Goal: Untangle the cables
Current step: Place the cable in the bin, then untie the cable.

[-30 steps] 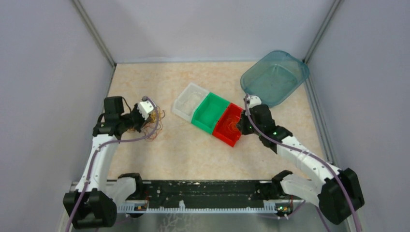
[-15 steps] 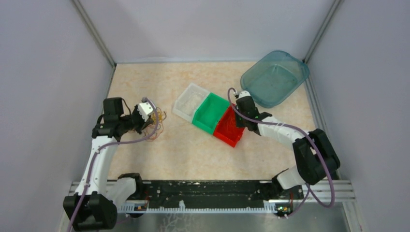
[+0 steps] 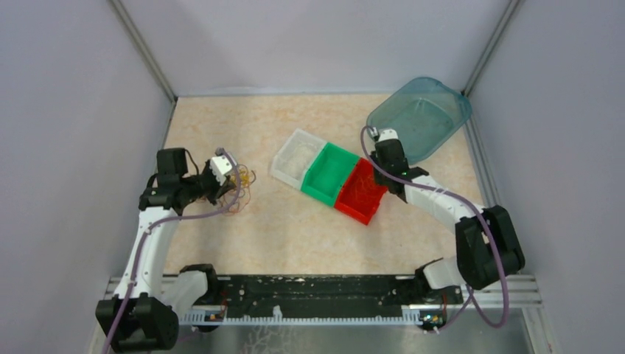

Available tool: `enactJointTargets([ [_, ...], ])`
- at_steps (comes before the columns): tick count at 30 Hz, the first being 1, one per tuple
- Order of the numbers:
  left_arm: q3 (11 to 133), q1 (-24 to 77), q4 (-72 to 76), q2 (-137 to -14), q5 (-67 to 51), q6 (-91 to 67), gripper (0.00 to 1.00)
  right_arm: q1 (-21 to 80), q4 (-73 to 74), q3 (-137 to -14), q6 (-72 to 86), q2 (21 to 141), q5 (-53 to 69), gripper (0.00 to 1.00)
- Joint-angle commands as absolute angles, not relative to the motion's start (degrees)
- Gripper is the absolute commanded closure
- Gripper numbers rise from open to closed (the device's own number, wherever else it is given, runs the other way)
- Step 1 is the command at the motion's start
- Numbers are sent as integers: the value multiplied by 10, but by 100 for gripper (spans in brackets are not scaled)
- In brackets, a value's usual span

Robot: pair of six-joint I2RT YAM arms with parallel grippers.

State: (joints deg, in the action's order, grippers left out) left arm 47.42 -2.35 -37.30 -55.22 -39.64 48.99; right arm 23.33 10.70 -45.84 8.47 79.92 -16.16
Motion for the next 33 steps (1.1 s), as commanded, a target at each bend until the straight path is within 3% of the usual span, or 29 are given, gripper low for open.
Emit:
enactJointTargets([
  [1,508,-24,-396,-550,-457,477,100,239,115,-506,66,751,-107,67],
  [7,533,-24,-437,-553,-517,477,100,241,166,-539,69,674,-48,48],
  [19,556,-24,-518,-562,-577,537,100,249,248,-593,67,573,-9,38],
  [25,562,-24,-572,-567,-592,598,100,334,163,-617,62,562,76,28],
  [33,554,-24,-622,-562,-599,667,100,463,-65,-620,58,662,321,29],
])
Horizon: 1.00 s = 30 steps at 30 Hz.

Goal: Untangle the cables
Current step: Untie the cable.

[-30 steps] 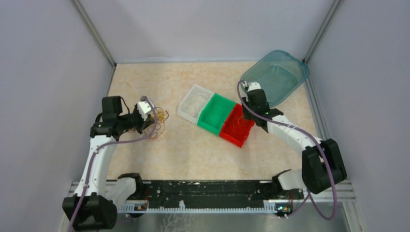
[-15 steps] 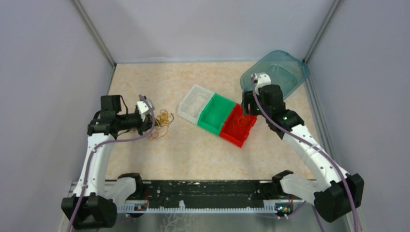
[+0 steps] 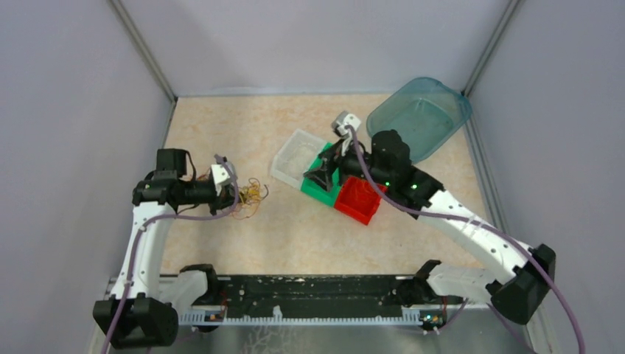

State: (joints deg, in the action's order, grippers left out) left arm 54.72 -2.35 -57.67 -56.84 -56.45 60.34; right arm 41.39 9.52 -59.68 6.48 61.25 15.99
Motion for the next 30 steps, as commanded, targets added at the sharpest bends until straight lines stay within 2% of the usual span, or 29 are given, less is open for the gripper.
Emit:
enactJointTargets([
  [1,552,-24,-628,-559,-601,680,100,477,-95,-630,59,689,345,29],
  [8,546,-24,-642,-547,-627,714,100,516,-209,-695,119,841,439,33],
  [17,546,-22,-650,-549,-625,724,100,548,-200,-779,124,971,468,36],
  [26,547,-22,-655,-546,-614,731,100,555,-130,-795,89,1003,461,49],
  [28,548,-22,-658,-544,-616,732,100,555,-128,-796,90,1006,458,56],
  [30,549,-22,-660,-543,-618,733,99,555,-131,-798,96,1009,457,67],
])
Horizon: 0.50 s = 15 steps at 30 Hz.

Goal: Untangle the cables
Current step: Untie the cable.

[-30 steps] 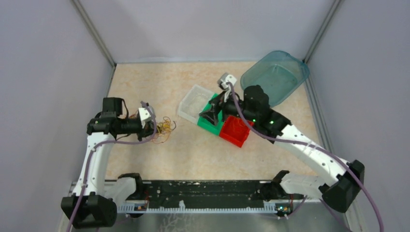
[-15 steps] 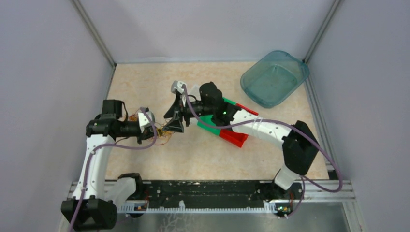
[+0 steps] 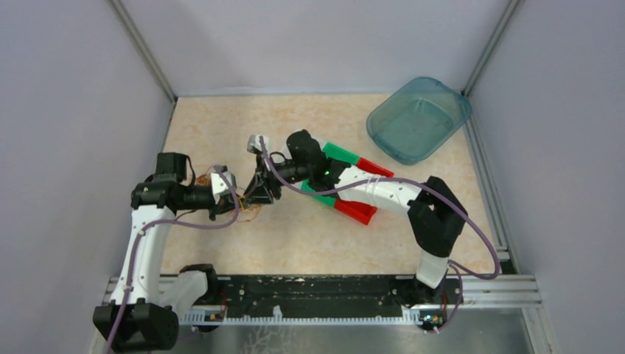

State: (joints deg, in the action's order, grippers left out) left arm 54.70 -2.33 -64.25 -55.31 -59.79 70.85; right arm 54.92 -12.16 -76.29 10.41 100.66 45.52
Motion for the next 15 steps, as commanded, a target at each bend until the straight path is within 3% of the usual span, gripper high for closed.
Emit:
enactJointTargets([
  [1,550,-22,-661,-543,-617,734,98,555,-134,-798,99,1011,457,73],
  [2,550,-23,-662,-543,-615,735,95,555,-138,-797,102,1009,455,80],
  [4,550,-23,-663,-544,-610,736,77,554,-151,-789,106,1001,444,95],
  [5,549,-22,-663,-545,-606,736,66,553,-163,-781,108,994,433,100],
  [7,546,-22,-658,-543,-598,727,32,547,-199,-759,125,976,422,100],
  [9,541,-22,-640,-534,-591,707,8,533,-254,-731,164,957,425,100],
  [10,539,-23,-617,-529,-587,690,2,524,-298,-714,187,952,426,100],
  [15,524,-25,-559,-503,-579,616,0,473,-472,-616,313,888,438,100],
])
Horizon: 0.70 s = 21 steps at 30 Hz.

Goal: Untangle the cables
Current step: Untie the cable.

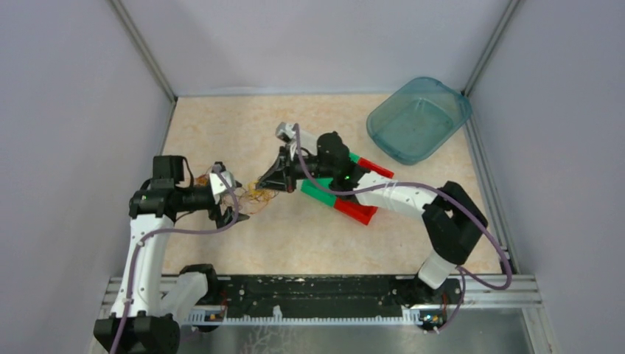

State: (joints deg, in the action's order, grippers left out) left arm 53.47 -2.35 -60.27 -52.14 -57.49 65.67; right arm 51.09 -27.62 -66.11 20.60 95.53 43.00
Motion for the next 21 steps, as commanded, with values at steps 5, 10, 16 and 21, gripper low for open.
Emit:
enactJointTargets([
  [5,509,-25,-570,-502,-602,638,0,466,-550,-570,381,862,455,100],
  [10,509,-25,-541,-504,-640,613,11,466,-620,-549,444,863,461,100],
  [16,521,-26,-510,-509,-653,580,18,474,-638,-549,469,872,463,100],
  [21,523,-26,-543,-514,-715,582,23,493,-685,-559,505,898,459,100],
])
